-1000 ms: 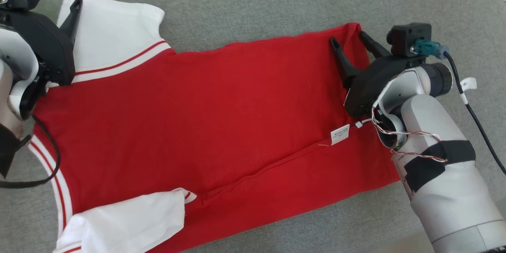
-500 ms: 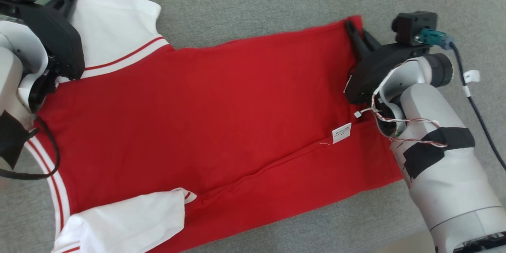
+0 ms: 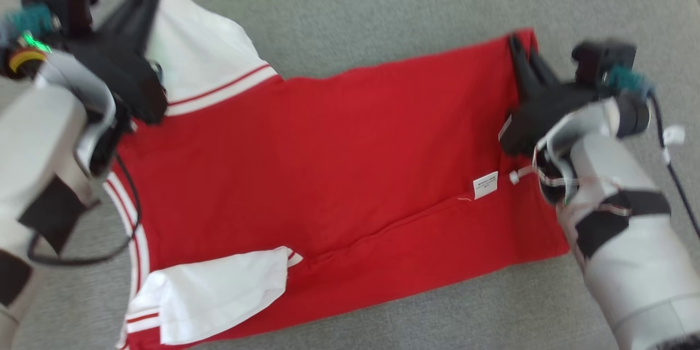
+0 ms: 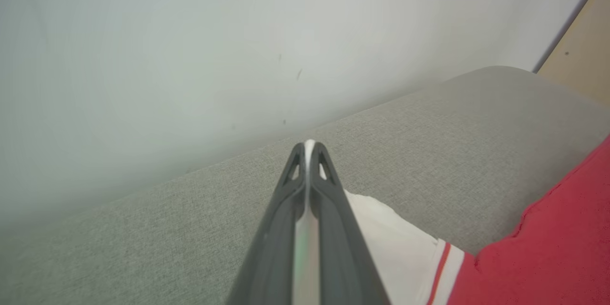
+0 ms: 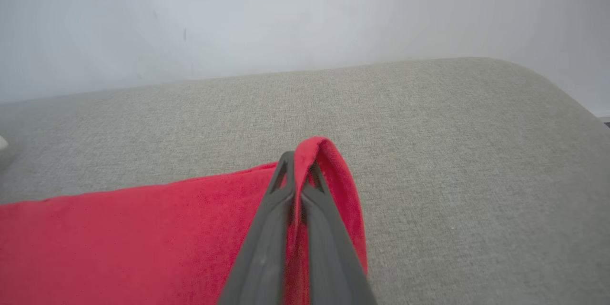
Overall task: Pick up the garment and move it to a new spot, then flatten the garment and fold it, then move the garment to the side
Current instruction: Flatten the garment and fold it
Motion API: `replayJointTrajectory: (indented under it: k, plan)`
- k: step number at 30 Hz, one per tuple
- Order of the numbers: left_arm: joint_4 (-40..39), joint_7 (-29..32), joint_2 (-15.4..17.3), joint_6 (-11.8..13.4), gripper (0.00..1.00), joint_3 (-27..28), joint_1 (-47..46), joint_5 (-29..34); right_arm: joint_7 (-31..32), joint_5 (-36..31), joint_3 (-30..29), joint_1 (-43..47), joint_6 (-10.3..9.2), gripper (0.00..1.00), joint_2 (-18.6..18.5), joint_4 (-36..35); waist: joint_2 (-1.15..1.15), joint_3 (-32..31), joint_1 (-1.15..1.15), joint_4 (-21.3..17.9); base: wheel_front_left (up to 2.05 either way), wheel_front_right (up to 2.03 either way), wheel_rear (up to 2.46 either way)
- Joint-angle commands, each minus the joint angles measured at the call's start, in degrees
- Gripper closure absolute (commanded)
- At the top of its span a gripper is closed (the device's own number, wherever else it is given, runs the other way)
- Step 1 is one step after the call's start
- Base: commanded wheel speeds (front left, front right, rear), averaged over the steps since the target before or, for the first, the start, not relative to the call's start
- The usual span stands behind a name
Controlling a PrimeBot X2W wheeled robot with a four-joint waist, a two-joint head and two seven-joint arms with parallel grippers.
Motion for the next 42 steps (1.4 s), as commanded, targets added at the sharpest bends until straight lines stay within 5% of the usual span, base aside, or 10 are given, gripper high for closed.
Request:
replayJointTrajectory:
  k: [1, 8, 16, 23, 38, 39, 40, 41, 42]
  plan:
    - [-0.68, -0.79, 0.04, 0.11, 1.00, -0.12, 1.63, -0.53, -0.56, 0.84, 0.45, 1.53, -0.14, 1.00, -0.52, -0.29, 0.00, -3.17, 0.00, 2.47, 0.00, 0.00, 0.00]
    - [-9.64, -4.86, 1.12, 1.23, 1.00, 1.37, 12.79, -2.34, -3.51, 5.96, 3.66, 9.84, -0.14, 1.00, -3.83, -4.57, 0.00, -7.63, 0.00, 4.33, 0.00, 0.00, 0.00]
    - [-25.56, -5.31, 1.45, 7.57, 1.00, 7.03, 28.85, -0.73, -5.13, 11.89, 2.74, 18.68, -0.14, 1.00, -8.08, -9.58, 0.00, -9.76, 0.00, 6.82, 0.00, 0.00, 0.00]
    - [-33.49, -5.34, -0.61, 10.04, 1.00, 12.78, 42.17, 2.75, -6.02, 15.20, 1.30, 27.37, -0.14, 1.00, -10.10, -15.50, 0.00, -11.36, 0.00, 8.57, 0.00, 0.00, 0.00]
    - [-33.40, -5.34, -7.33, 8.09, 1.00, 19.12, 58.58, 6.89, -2.92, 14.45, -5.72, 40.72, -0.14, 1.00, -10.01, -23.06, 0.00, -14.56, 0.00, 9.41, 0.00, 0.00, 0.00]
    - [-32.77, -5.34, -7.64, 8.15, 1.00, 19.27, 58.90, 7.45, -2.50, 13.99, -6.09, 41.12, -0.14, 0.69, -9.83, -23.11, 0.00, -14.71, 0.00, 9.51, 0.00, 0.00, 0.00]
    - [-32.41, -5.35, -8.33, 8.12, 0.51, 19.85, 59.15, 7.97, -2.25, 13.81, -6.40, 41.37, -0.14, 0.00, -9.47, -23.30, 0.00, -14.81, 0.00, 9.61, 0.00, 0.00, 0.00]
    - [-31.90, -5.35, -8.77, 8.01, 0.00, 20.24, 59.50, 8.67, -1.81, 13.50, -6.57, 41.57, -0.14, 0.00, -9.15, -23.49, 0.00, -14.87, 0.00, 9.63, 0.00, 0.00, 0.00]
    - [-31.55, -5.35, -9.04, 7.97, 0.00, 20.77, 59.62, 9.87, -1.51, 12.93, -6.71, 41.84, -0.14, 0.00, -8.99, -23.60, 0.00, -14.95, 0.00, 9.67, 0.00, 0.00, 0.00]
